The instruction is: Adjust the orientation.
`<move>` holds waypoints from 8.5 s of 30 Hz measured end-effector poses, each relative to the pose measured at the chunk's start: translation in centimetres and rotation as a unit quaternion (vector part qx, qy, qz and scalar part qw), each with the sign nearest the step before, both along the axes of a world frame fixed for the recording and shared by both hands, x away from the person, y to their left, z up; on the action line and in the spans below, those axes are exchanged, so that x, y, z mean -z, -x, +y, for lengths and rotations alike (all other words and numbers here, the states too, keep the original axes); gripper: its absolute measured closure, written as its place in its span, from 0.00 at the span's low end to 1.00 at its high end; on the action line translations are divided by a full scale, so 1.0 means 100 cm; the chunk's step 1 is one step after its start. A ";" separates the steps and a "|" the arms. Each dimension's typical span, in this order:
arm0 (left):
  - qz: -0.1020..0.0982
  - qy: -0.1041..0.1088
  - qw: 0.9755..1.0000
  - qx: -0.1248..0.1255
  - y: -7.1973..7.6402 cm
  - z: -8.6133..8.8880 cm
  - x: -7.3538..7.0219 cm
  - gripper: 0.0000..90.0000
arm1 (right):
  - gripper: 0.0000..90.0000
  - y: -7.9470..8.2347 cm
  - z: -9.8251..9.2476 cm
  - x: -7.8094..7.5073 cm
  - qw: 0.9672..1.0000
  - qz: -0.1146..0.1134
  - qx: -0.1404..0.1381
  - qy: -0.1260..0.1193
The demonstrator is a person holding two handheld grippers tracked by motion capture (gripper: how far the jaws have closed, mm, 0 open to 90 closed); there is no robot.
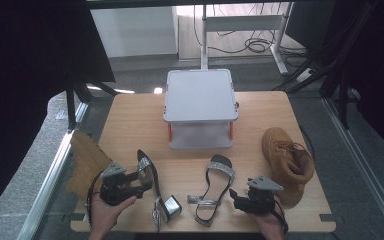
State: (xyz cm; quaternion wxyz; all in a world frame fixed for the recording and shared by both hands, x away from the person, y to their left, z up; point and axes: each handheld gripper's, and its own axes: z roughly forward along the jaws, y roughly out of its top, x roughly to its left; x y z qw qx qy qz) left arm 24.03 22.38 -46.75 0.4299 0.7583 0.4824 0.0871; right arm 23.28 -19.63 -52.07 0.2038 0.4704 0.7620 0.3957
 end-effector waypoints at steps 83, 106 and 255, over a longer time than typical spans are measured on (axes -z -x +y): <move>0.054 -0.070 0.993 0.081 -0.038 -0.069 0.021 1.00 | 0.38 0.020 -0.004 -0.004 1.000 -0.022 0.018 0.011; 0.008 -0.021 0.996 0.086 -0.018 -0.056 0.003 0.93 | 0.49 0.038 0.006 -0.033 0.998 -0.064 -0.016 -0.017; -0.015 -0.002 1.000 -0.018 0.000 0.015 -0.011 0.41 | 0.99 0.047 0.142 -0.034 0.969 0.053 -0.239 0.035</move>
